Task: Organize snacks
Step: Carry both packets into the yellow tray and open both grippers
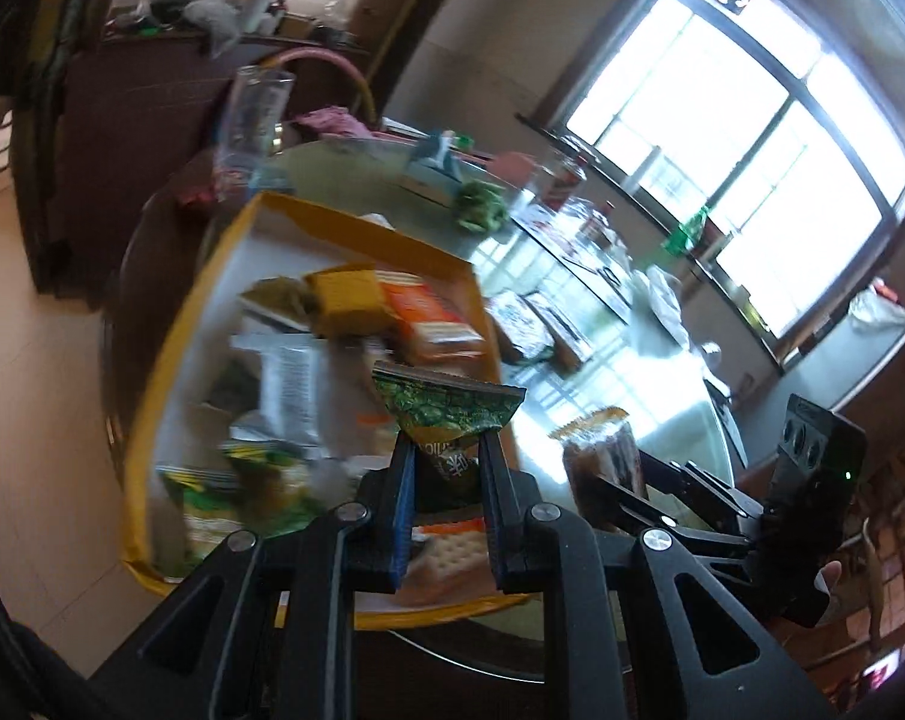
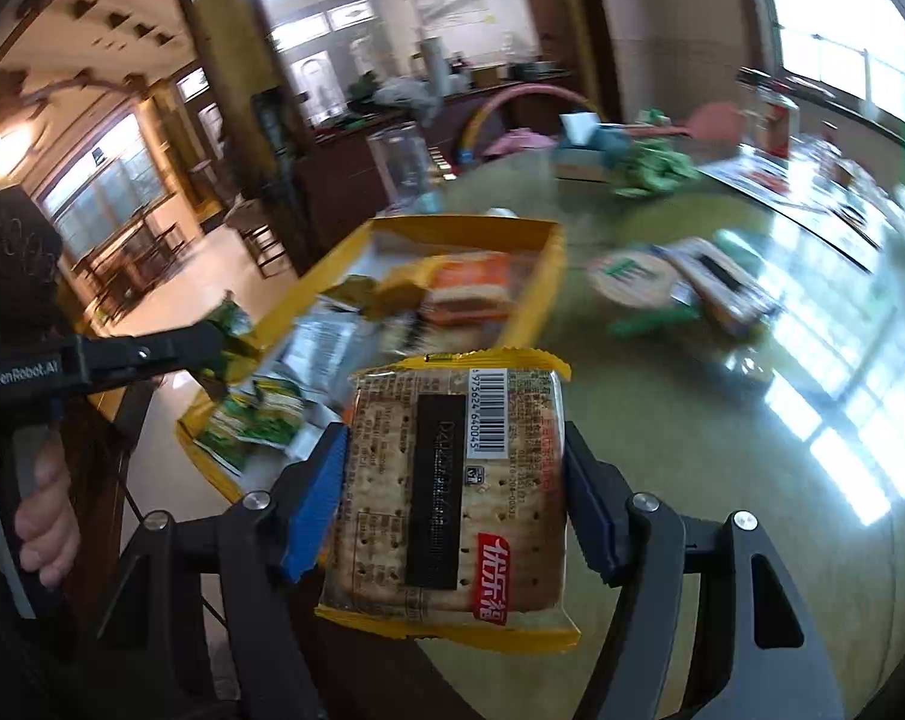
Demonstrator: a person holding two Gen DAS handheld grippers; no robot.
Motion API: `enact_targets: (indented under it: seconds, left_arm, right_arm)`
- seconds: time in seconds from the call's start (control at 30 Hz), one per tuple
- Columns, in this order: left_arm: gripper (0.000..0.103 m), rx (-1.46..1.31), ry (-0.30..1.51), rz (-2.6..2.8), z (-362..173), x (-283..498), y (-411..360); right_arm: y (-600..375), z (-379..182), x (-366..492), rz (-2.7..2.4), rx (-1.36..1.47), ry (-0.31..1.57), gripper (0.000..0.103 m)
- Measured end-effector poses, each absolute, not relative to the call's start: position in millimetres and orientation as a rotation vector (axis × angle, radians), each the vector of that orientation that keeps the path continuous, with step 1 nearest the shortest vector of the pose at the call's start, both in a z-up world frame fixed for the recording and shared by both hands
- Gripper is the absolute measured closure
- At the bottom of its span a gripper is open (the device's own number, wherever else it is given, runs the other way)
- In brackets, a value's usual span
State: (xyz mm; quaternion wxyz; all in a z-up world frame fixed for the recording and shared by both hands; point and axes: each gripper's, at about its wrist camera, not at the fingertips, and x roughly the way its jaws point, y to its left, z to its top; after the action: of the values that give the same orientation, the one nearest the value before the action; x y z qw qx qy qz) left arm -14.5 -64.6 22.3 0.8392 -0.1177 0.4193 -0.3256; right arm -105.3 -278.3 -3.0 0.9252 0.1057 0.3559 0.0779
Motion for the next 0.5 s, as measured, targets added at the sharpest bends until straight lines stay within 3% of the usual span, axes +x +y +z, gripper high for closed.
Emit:
enact_targets:
  seconds: [0.5]
  left_arm:
    - [0.085,-0.306,0.961,-0.629,-17,26,-38]
  right_arm:
    - [-219,-17,2,0.215,0.092,0.842,0.034]
